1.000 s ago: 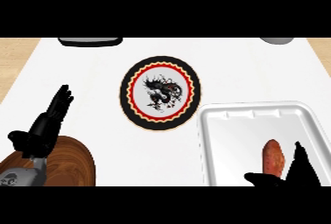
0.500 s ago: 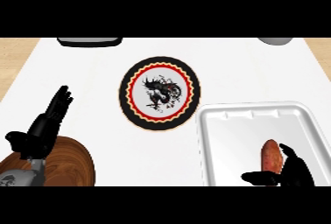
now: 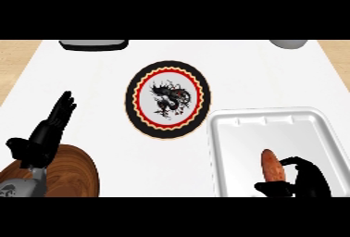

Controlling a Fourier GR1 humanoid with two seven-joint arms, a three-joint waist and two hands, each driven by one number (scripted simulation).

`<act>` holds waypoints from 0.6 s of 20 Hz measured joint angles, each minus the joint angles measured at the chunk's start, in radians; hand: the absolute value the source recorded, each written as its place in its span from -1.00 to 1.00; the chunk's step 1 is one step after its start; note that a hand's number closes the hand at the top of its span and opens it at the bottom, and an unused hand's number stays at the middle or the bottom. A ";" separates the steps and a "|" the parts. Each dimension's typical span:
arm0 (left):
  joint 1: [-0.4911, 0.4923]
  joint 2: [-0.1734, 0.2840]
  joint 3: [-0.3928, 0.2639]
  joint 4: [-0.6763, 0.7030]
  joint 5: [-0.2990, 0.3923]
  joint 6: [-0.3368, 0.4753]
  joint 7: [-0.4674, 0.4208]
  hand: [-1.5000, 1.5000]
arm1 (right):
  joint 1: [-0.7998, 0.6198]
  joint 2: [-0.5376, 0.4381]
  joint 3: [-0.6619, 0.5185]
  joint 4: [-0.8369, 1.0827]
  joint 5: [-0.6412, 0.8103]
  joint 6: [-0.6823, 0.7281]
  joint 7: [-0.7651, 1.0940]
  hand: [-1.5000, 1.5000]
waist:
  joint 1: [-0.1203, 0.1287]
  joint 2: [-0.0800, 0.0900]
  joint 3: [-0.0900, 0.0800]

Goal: Pick the sweet potato from the tray and place it in the plate

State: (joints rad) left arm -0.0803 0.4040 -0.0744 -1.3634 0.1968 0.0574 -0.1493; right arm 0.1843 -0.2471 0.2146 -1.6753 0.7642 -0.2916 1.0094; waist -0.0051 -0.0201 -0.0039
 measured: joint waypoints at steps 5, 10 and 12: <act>0.008 -0.003 0.001 -0.011 -0.003 0.005 0.004 0.00 | 0.071 0.020 0.146 -0.072 0.109 -0.008 -0.043 1.00 | -0.001 -0.002 0.000; 0.007 -0.017 -0.003 -0.013 -0.017 0.019 0.003 0.00 | 0.124 0.026 0.268 -0.134 0.345 -0.030 -0.037 1.00 | -0.004 0.003 0.009; 0.009 -0.018 -0.004 -0.017 -0.020 0.019 0.007 0.00 | 0.154 0.032 0.319 -0.172 0.437 -0.037 -0.032 1.00 | -0.004 0.005 0.012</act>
State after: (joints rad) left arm -0.0713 0.3858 -0.0787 -1.3805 0.1771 0.0767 -0.1422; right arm 0.3388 -0.2151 0.5335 -1.8474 1.2010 -0.3285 0.9776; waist -0.0096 -0.0147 0.0084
